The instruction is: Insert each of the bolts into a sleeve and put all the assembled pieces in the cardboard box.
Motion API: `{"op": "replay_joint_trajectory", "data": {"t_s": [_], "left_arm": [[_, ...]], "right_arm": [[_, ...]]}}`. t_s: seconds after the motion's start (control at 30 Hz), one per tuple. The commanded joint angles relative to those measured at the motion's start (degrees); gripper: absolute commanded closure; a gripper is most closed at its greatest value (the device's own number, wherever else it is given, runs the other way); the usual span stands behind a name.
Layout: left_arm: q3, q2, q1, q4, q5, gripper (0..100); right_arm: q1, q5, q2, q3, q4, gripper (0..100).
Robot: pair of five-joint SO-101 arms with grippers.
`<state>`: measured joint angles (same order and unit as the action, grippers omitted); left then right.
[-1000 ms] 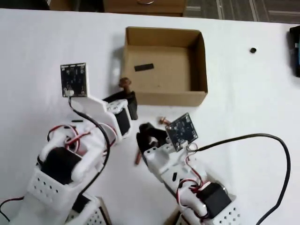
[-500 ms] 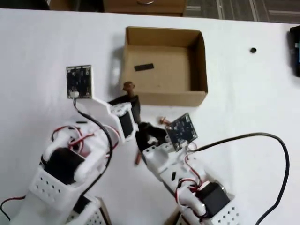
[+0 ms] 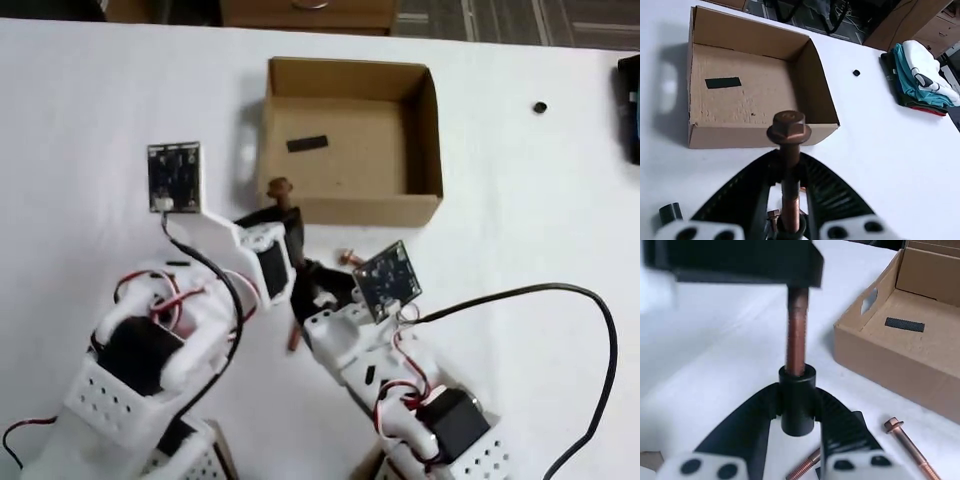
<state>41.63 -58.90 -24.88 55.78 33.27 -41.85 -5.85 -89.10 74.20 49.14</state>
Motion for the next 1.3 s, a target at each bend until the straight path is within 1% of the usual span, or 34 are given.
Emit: {"op": "replay_joint_trajectory", "data": {"t_s": [0.0,0.3,0.47,0.57,0.67,0.77,0.87,1.03,1.1,1.2,1.27], "left_arm": [[0.92,-0.97,-1.93,-1.49,0.26,98],[1.80,-1.05,-1.58,-0.70,-0.09,98],[1.80,-1.23,-3.60,6.51,-0.35,98],[1.80,-1.32,-5.10,9.32,-0.62,98],[1.71,-1.32,-5.45,9.85,-4.40,98],[1.71,-1.32,-5.45,9.93,-6.42,97],[1.71,-1.32,-5.45,11.60,-6.77,88],[1.71,-1.32,-5.45,15.38,-6.77,64],[1.71,-1.32,-5.36,16.00,-6.51,56],[1.10,-1.41,-5.10,15.56,-6.51,47],[-0.31,-1.41,-5.01,14.95,-6.51,44]], "right_arm": [[-0.04,-0.18,0.48,-0.35,-1.19,97.8],[0.13,-0.18,0.48,-0.62,-1.19,97.8],[0.31,0.00,0.48,-0.79,-1.19,97.8],[1.10,0.00,0.48,-1.93,-1.19,97.8],[2.51,0.00,0.48,-2.81,-1.19,97.8],[2.86,0.00,0.48,-2.81,-0.92,97.8],[2.86,0.00,0.48,-2.81,-0.84,97.8],[2.86,0.00,0.48,-2.81,-0.84,97.8],[2.86,0.00,0.48,-2.81,-0.84,97.8],[2.86,0.00,0.57,-2.81,-0.84,97.8],[3.21,0.00,0.57,-2.73,-0.84,97.8]]}}
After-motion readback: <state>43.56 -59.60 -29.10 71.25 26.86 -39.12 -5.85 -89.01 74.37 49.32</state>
